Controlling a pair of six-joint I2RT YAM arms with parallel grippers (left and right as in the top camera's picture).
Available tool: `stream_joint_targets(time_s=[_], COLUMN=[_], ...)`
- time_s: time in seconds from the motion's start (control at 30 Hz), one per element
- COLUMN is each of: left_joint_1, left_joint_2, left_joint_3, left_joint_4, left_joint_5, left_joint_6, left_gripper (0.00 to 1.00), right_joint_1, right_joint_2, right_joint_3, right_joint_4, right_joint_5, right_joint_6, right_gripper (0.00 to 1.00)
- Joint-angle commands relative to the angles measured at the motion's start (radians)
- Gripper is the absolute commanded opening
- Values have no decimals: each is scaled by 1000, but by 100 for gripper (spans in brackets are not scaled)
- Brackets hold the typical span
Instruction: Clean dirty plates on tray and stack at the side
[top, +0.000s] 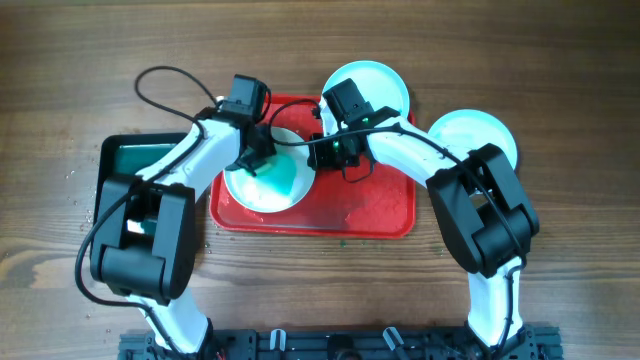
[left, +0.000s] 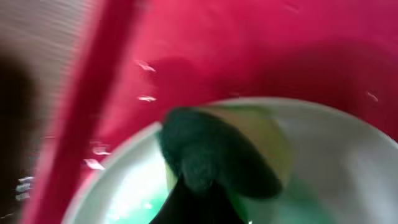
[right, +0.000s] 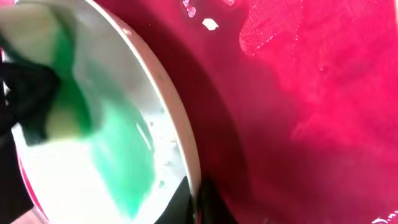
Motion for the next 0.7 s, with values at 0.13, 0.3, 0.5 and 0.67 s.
stream_joint_targets(time_s=[0.13,0.3,0.5,0.67], left_joint_1=[18,57,132,148], left_joint_2=[-63,-168,-163,-138], left_joint_3=[279,349,348,329], left_joint_4=[-216,-271,-279,-278], left_joint_5=[-233,-88,77,115], left_joint_6=[-95,-95,-95,-96], left_gripper=[4,4,4,4], right_joint_1=[-1,12,114,294], right_joint_2=[-72,-242,-412,-422], right_joint_3=[5,5,5,5], right_joint_4=[-96,-250,-365,-448], right_joint_5=[118,348,752,1213], right_joint_6=[-27,-93,-90,-59], right_gripper=[4,4,4,4])
